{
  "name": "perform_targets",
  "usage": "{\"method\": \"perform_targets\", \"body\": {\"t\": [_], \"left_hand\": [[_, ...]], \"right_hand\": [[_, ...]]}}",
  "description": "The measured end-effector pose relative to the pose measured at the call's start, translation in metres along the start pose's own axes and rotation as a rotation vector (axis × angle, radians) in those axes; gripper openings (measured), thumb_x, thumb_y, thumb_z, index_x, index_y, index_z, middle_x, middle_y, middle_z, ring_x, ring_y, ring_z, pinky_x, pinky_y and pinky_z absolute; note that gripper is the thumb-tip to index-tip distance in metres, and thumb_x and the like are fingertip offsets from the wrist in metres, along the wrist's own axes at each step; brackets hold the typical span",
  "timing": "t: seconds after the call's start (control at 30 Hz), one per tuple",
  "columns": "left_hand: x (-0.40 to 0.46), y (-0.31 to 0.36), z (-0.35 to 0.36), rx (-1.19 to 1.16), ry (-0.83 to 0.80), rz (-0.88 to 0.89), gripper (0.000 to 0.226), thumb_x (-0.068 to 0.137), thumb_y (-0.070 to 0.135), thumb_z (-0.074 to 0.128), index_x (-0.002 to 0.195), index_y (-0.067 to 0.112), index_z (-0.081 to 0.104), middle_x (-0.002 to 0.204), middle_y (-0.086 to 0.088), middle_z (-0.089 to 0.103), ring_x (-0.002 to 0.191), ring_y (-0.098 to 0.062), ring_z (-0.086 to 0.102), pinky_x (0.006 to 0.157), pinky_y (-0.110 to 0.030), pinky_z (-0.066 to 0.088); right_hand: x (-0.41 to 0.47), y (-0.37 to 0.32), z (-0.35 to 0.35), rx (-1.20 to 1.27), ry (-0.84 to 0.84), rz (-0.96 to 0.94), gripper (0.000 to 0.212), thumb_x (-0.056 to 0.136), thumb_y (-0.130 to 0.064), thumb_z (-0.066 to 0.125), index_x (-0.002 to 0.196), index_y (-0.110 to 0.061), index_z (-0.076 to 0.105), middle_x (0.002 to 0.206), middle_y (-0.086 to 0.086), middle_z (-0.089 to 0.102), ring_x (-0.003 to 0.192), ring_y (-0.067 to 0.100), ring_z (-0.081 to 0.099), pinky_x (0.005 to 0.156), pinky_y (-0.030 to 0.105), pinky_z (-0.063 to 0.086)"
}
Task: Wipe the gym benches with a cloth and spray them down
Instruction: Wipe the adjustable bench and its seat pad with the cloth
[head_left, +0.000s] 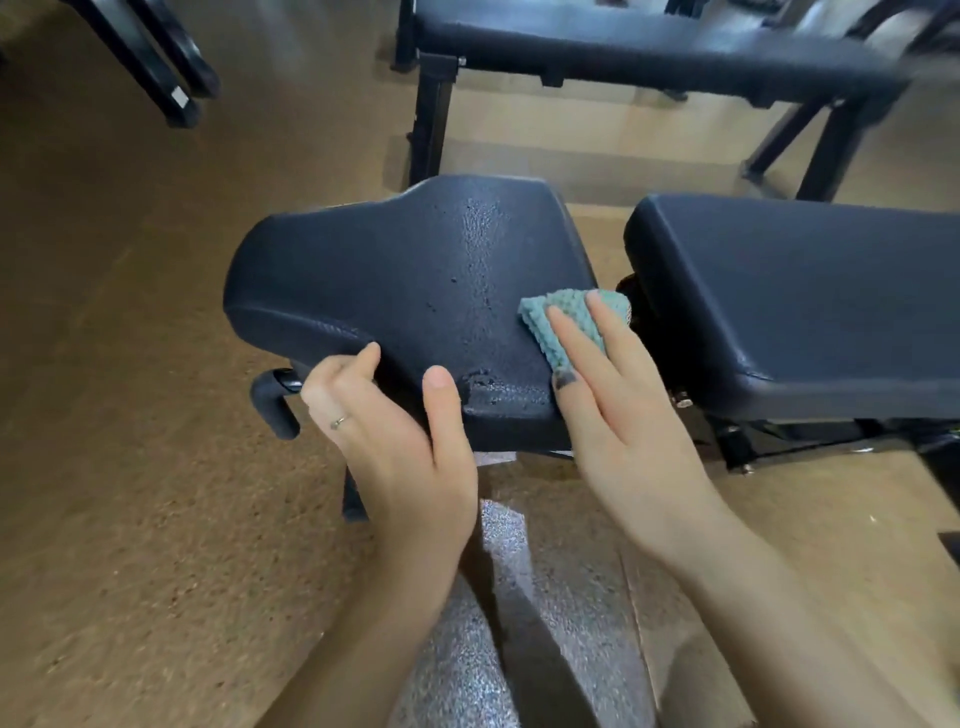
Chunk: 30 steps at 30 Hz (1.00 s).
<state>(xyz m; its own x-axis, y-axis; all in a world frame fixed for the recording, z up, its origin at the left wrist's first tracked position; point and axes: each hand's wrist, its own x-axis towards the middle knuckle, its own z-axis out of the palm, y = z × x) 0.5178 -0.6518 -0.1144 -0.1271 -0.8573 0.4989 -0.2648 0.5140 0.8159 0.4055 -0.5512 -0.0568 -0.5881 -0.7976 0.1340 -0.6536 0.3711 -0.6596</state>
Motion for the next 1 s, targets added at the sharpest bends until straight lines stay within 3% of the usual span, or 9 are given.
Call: {"method": "perform_targets", "body": {"t": [0.1,0.2,0.33,0.5,0.6,0.7,0.83,0.97,1.0], "left_hand": [[0.009,-0.009,-0.006,0.002,-0.015,0.035,0.035,0.102,0.023,0.047,0.121,-0.006,0.048,0.123,-0.015,0.039,0.113,-0.039,0.049,0.093,-0.059,0.046],[0.023,-0.016,-0.017,0.129,-0.013,0.074,0.022,0.104,0.02,0.045,0.117,0.003,0.052,0.12,-0.008,0.042,0.107,-0.035,0.052,0.092,-0.057,0.047],[0.031,-0.024,-0.03,0.288,-0.035,0.069,0.039,0.1,0.015,0.047,0.136,0.001,0.047,0.14,-0.021,0.043,0.124,-0.033,0.044,0.107,-0.036,0.037],[0.025,-0.026,-0.029,0.32,-0.073,0.041,0.048,0.104,0.019,0.046,0.147,-0.001,0.039,0.155,-0.02,0.032,0.141,-0.035,0.034,0.114,-0.051,0.035],[0.03,-0.022,-0.029,0.299,-0.056,-0.04,0.053,0.104,0.028,0.047,0.15,0.004,0.036,0.161,-0.017,0.024,0.147,-0.034,0.029,0.117,-0.052,0.034],[0.035,-0.03,-0.033,0.285,-0.067,-0.054,0.057,0.104,0.038,0.045,0.153,0.01,0.031,0.163,-0.005,0.019,0.147,-0.03,0.033,0.113,-0.052,0.04],[0.036,-0.04,-0.039,0.275,-0.063,-0.01,0.047,0.107,0.022,0.043,0.152,0.014,0.035,0.162,0.002,0.022,0.135,-0.032,0.048,0.105,-0.05,0.048],[0.038,-0.032,-0.039,0.258,0.0,-0.041,0.039,0.108,0.015,0.038,0.146,0.007,0.044,0.157,-0.01,0.033,0.141,-0.019,0.04,0.116,-0.023,0.034],[0.037,-0.03,-0.037,0.255,-0.006,-0.056,0.042,0.108,0.02,0.037,0.148,0.008,0.042,0.159,-0.009,0.03,0.14,-0.022,0.041,0.117,-0.027,0.035]], "right_hand": [[0.042,-0.009,0.0,-0.354,-0.091,-0.146,0.06,0.099,-0.047,0.015,0.158,-0.039,0.027,0.168,-0.009,0.017,0.156,0.019,0.007,0.127,0.041,0.006],[0.078,-0.036,0.013,-0.567,-0.25,-0.317,0.054,0.106,-0.041,0.017,0.16,-0.04,0.016,0.169,-0.009,0.011,0.157,0.023,0.006,0.126,0.046,0.005],[0.05,-0.04,0.011,-0.651,-0.321,-0.637,0.056,0.103,-0.041,0.017,0.159,-0.04,0.019,0.169,-0.005,0.013,0.156,0.026,0.009,0.125,0.05,0.011],[0.023,0.008,-0.025,-0.859,-0.318,-0.923,0.055,0.105,-0.035,0.034,0.159,-0.038,0.023,0.17,0.0,0.01,0.156,0.029,0.011,0.123,0.052,0.019],[0.028,0.021,-0.038,-0.894,-0.34,-0.968,0.054,0.106,-0.034,0.032,0.159,-0.037,0.023,0.17,0.004,0.009,0.155,0.033,0.014,0.121,0.055,0.025],[0.037,-0.004,-0.022,-0.909,-0.343,-1.001,0.057,0.102,-0.035,0.029,0.158,-0.036,0.027,0.17,0.004,0.012,0.155,0.034,0.014,0.123,0.053,0.021],[0.048,-0.04,0.02,-0.881,-0.279,-1.021,0.053,0.097,-0.031,0.039,0.149,-0.023,0.048,0.164,0.005,0.031,0.152,0.035,0.024,0.122,0.053,0.023],[0.032,-0.009,0.008,-0.818,-0.212,-0.96,0.057,0.099,-0.027,0.044,0.155,-0.025,0.037,0.167,0.006,0.022,0.152,0.034,0.023,0.123,0.05,0.02],[0.025,0.004,-0.001,-0.814,-0.19,-0.956,0.061,0.098,-0.025,0.049,0.157,-0.027,0.034,0.167,0.007,0.021,0.152,0.035,0.024,0.123,0.051,0.021]]}}
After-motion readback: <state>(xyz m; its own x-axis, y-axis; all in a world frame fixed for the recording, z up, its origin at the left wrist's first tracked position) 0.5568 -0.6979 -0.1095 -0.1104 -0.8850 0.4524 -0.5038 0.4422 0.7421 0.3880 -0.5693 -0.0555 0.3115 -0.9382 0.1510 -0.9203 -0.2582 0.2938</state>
